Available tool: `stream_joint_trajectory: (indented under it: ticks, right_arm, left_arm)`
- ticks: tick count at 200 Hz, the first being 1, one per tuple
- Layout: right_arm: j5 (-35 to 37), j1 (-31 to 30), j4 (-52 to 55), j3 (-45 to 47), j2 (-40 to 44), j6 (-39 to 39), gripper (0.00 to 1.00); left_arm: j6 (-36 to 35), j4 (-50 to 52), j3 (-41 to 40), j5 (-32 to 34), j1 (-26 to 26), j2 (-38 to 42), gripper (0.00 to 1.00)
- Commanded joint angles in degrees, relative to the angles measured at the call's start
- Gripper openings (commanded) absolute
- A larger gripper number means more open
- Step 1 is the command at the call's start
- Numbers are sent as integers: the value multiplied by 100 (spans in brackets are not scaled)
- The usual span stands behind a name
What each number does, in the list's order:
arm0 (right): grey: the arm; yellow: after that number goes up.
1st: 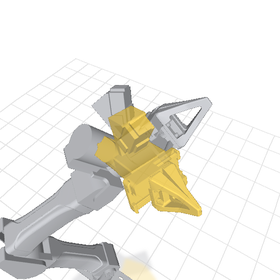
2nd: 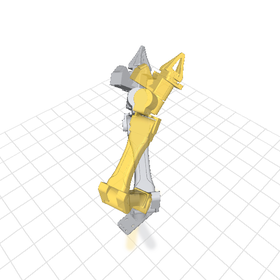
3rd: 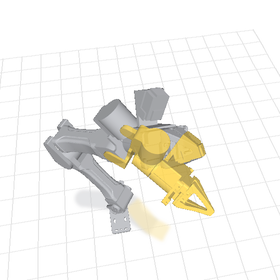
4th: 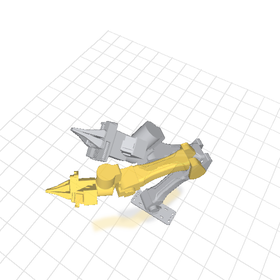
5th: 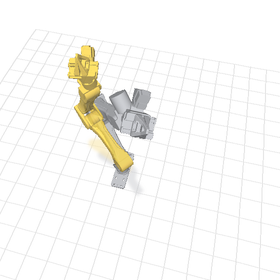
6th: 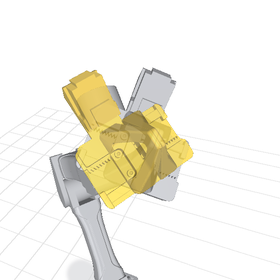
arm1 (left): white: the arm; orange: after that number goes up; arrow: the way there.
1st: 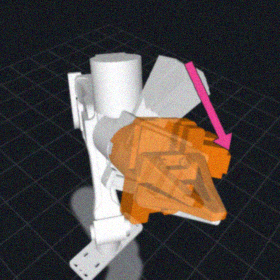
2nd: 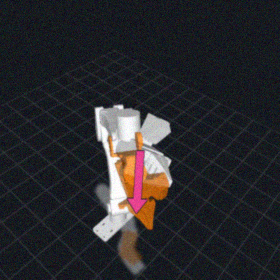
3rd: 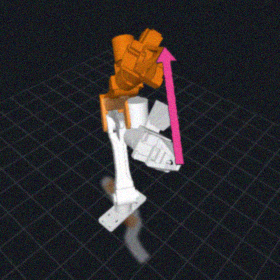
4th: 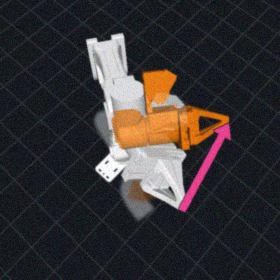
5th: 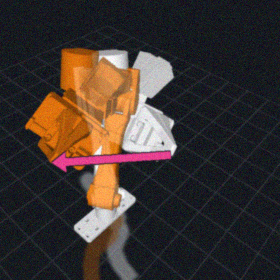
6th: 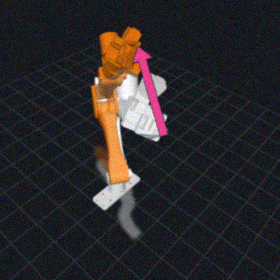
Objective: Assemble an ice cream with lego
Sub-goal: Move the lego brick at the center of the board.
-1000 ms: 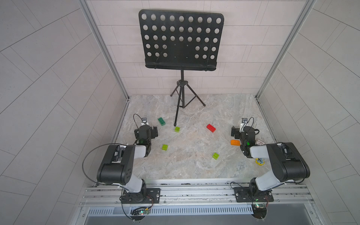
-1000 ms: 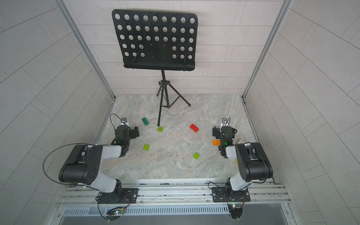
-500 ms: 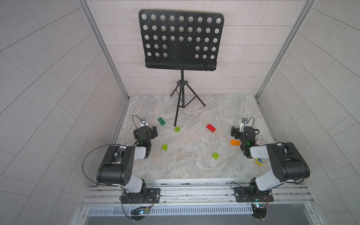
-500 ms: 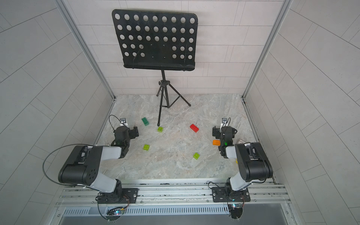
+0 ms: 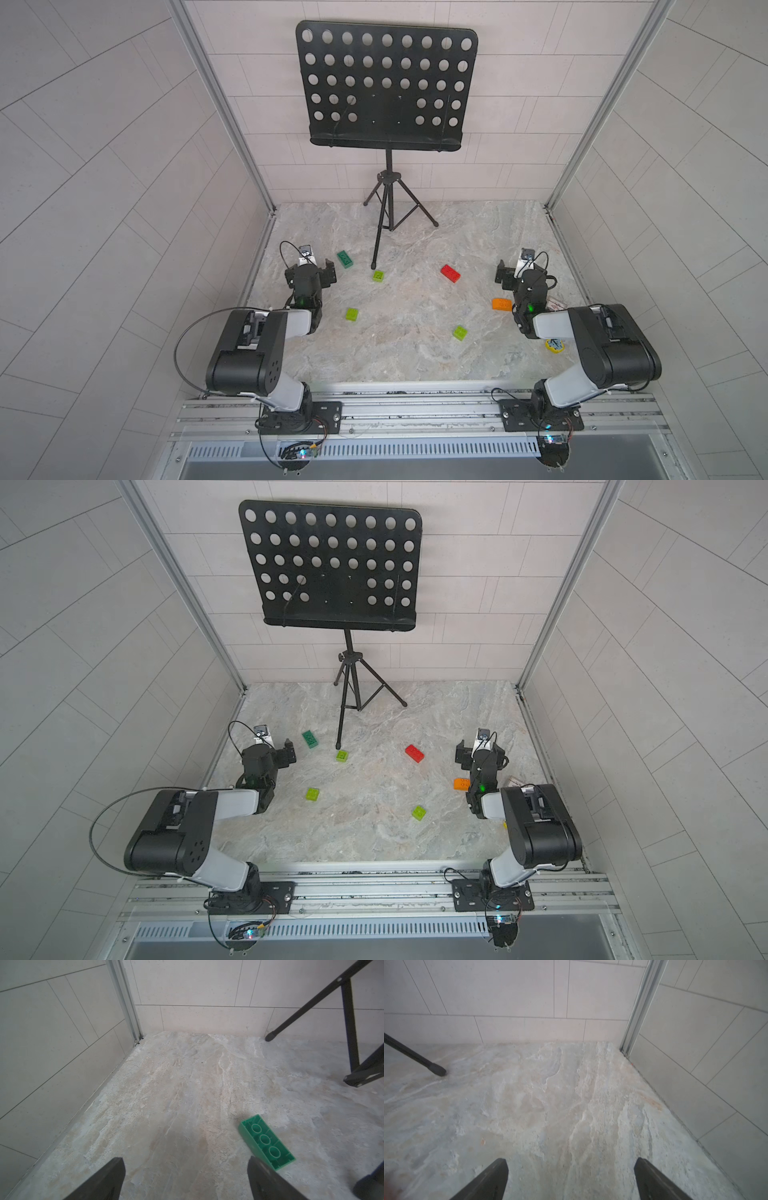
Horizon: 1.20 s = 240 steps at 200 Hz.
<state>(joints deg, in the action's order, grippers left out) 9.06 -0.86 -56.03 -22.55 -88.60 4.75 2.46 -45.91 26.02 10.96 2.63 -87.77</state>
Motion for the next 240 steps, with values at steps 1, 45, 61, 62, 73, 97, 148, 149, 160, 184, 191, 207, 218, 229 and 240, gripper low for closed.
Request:
stream_joint_trajectory:
  ticks: [1,45,61,62,73,97,148,149,160,184,191,207,218,229,240]
  right_arm:
    - [-15,-16,970,-52,102,-18,100]
    - [-23,-12,888,-34,66,-18,100]
    - [-4,-19,644,18,4,-17,100]
    - [-7,-19,658,16,11,-18,100]
    - [-19,-16,899,-37,77,-24,100]
    - [-25,-19,809,4,82,-26,100]
    - [-461,-68,2309,-401,1232,-271,100]
    - [-464,-70,2365,-418,1254,-268,100]
    - [-514,-126,2751,-562,1672,-177,100]
    - [-404,-236,3562,-870,2467,1173,100]
    - [-527,-230,3933,-1063,2587,1515,100]
    - [-1144,-176,4222,-1147,2814,1813,100]
    - [-1201,-160,3937,-889,3023,2404,100]
    - [-1123,-125,3851,-674,3209,3076,100]
    - [-1547,-131,3674,-634,3208,3172,100]
  left_arm:
    - [-113,362,-35,-156,-44,-44,100]
    - [-122,443,-18,-156,-44,-12,100]
    - [-118,452,-18,-157,-35,-12,100]
    - [-116,447,-18,-156,-35,-12,100]
    - [-122,462,-18,-158,-41,-9,100]
    - [-76,443,-29,223,71,22,100]
    - [161,2189,685,1382,297,976,100]
    - [182,2190,689,1391,307,1000,100]
    - [446,2199,693,1352,310,1368,100]
    - [1596,2448,763,1087,316,2138,100]
    - [2355,2784,824,1275,318,2321,100]
    - [3775,3421,927,1683,319,2594,100]
    - [4084,3690,980,1565,338,2691,100]
    - [4160,4053,1168,1497,401,2703,100]
    - [4186,4624,1507,1318,485,2662,100]
